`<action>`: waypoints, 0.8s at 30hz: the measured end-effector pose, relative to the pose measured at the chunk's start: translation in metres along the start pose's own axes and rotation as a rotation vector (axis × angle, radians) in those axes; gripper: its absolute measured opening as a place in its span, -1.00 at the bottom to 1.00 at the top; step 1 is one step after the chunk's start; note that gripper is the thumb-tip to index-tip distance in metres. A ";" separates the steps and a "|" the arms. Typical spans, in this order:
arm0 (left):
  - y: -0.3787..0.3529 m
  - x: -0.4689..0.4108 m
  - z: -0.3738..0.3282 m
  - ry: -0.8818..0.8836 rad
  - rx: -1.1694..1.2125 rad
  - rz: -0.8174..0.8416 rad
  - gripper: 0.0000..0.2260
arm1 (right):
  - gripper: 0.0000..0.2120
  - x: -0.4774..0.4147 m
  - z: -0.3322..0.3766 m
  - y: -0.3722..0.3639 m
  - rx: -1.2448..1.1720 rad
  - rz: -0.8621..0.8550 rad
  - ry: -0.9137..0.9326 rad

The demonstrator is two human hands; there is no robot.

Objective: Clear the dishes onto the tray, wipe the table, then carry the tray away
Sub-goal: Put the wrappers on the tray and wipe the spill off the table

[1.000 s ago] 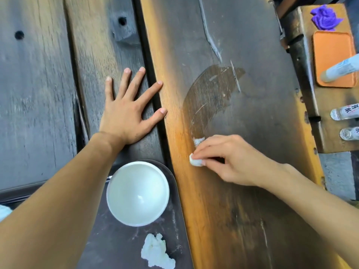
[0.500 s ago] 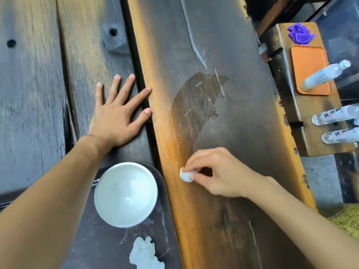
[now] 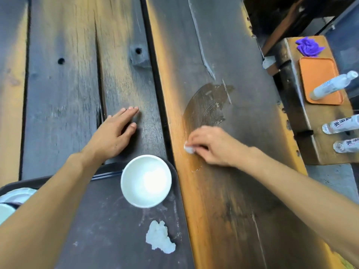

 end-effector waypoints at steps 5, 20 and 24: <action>0.020 0.057 -0.003 0.166 0.111 -0.051 -0.58 | -0.83 0.064 0.036 -0.024 -0.141 0.168 0.107; -0.054 0.319 0.013 0.346 -0.135 0.190 -0.32 | -0.86 0.128 0.159 -0.090 -0.536 -0.261 -0.602; -0.068 0.352 0.019 0.356 -0.223 0.295 -0.20 | -0.82 0.116 0.187 -0.111 -0.374 -0.185 -0.606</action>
Point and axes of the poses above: each hand's wrist, its own x-axis away from the middle knuckle, its own y-axis out of the back of the hand, z = x × y, the point moved 3 cm from there along -x, towards the middle knuckle, and after that the axes turned 3 degrees about -z, right-handed, at the moved point
